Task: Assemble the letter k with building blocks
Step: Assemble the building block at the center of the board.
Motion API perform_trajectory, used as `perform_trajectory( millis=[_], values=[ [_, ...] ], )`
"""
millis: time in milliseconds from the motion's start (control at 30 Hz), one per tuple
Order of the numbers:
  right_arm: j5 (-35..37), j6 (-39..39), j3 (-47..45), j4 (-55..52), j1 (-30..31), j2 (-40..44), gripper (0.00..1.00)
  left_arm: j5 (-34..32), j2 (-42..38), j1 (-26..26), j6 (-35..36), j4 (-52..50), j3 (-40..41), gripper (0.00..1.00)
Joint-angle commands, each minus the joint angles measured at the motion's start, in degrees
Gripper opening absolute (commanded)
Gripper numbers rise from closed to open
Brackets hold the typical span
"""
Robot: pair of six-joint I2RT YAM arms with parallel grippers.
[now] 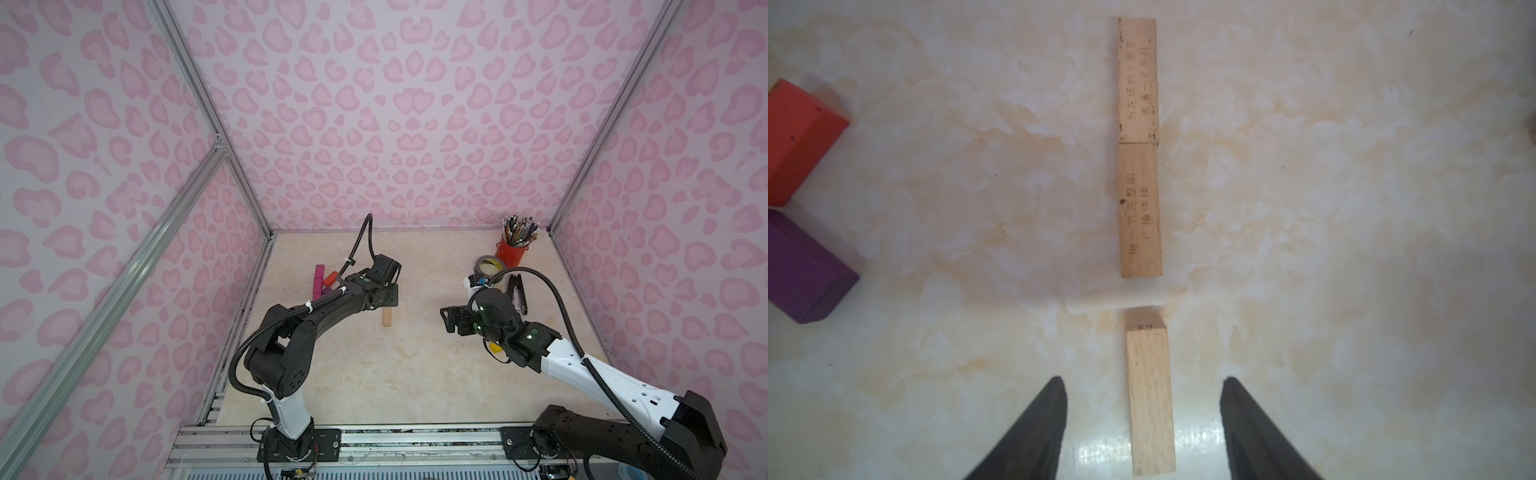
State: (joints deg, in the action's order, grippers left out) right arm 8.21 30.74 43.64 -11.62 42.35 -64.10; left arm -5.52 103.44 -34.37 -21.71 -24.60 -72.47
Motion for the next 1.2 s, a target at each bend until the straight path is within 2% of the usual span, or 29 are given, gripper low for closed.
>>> perform_trajectory(
  millis=[0,200,500,1167],
  values=[
    [-1.61,-1.05,-0.34,1.16,-0.25,-0.31,0.97,-1.34,2.76,-0.1,-0.98,-3.16,-2.01,0.61],
    [-1.79,-1.17,-0.44,1.24,-0.75,-1.27,0.97,2.15,7.17,-0.26,-2.0,-3.86,-4.0,0.55],
    [-2.05,-0.77,-0.9,1.25,-1.01,-1.6,0.96,0.23,11.86,-0.52,-2.44,-5.87,-7.12,0.44],
    [-2.29,-0.56,-1.15,1.87,-1.65,-2.68,0.96,-0.22,12.73,-0.37,-4.46,-7.33,-7.67,0.24]
  ],
)
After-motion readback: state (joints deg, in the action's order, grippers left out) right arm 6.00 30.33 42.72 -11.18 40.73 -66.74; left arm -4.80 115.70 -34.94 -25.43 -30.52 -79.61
